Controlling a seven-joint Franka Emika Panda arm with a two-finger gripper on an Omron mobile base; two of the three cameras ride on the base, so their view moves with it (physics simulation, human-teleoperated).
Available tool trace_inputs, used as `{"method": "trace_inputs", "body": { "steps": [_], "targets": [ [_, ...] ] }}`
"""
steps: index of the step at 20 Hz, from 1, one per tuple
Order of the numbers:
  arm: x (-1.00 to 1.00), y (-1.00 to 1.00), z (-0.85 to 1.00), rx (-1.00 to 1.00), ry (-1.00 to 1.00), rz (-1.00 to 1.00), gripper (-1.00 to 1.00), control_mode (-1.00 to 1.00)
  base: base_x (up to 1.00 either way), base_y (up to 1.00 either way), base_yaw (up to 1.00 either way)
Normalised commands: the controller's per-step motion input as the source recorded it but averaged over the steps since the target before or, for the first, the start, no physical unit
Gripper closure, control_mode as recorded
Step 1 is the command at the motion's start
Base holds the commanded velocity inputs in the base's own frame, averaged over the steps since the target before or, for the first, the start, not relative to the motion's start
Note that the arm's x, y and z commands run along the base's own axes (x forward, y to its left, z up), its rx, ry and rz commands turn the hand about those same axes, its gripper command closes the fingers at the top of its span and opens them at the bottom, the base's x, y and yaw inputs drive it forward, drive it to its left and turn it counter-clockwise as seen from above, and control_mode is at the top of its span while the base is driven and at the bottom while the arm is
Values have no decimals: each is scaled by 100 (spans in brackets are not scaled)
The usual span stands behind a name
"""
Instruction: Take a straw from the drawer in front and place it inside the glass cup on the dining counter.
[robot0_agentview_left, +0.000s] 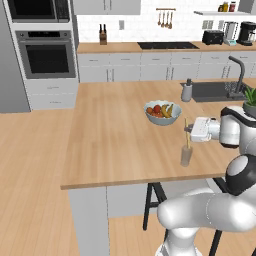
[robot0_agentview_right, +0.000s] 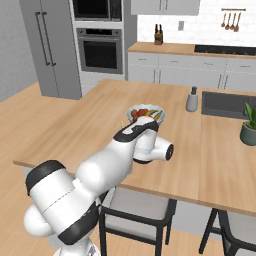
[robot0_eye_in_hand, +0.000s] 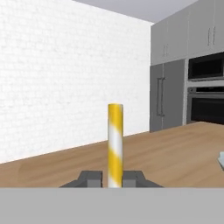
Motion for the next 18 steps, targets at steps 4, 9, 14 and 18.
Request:
{"method": "trace_inputs", "body": {
  "steps": [4, 9, 14, 18],
  "targets": [
    [6, 0, -4, 0, 0, 0, 100, -100, 0, 0, 0],
    [24, 0, -22, 0, 0, 0, 100, -100, 0, 0, 0],
    [10, 0, -37, 0, 0, 0, 100, -100, 0, 0, 0],
    [0, -3, -33, 0, 0, 0, 100, -100, 0, 0, 0]
  ]
}}
